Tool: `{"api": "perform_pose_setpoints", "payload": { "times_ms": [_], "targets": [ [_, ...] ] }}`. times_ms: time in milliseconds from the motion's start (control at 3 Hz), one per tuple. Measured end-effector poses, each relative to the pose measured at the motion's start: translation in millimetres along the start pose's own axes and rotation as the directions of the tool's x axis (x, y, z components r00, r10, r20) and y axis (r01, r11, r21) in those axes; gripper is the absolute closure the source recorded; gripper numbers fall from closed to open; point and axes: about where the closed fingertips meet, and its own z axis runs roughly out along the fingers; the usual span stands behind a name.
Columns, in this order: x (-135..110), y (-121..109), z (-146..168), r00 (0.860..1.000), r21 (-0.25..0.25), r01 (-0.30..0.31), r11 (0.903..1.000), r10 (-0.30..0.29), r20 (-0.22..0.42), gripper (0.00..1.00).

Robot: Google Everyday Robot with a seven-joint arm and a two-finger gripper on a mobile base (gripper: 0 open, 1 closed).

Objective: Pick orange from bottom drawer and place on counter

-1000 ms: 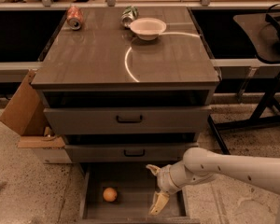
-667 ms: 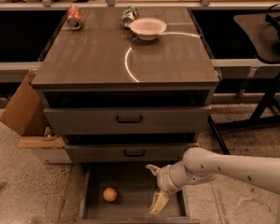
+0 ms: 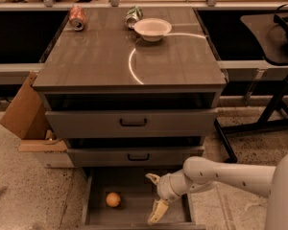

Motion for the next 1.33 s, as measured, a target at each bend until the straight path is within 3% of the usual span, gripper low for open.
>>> {"api": "perform_pose_setpoints", "payload": {
  "times_ms": [667,1000,1333],
  "targets": [
    [9,-8,18,1.000,-0.006,-0.007,1.0000,0.008,0.014,0.00],
    [30,-29,71,0.996,0.017,-0.006,0.9998,0.004,0.088,0.00],
    [30,-29,71,0.996,0.017,-0.006,0.9998,0.004,0.088,0.00]
  ]
}}
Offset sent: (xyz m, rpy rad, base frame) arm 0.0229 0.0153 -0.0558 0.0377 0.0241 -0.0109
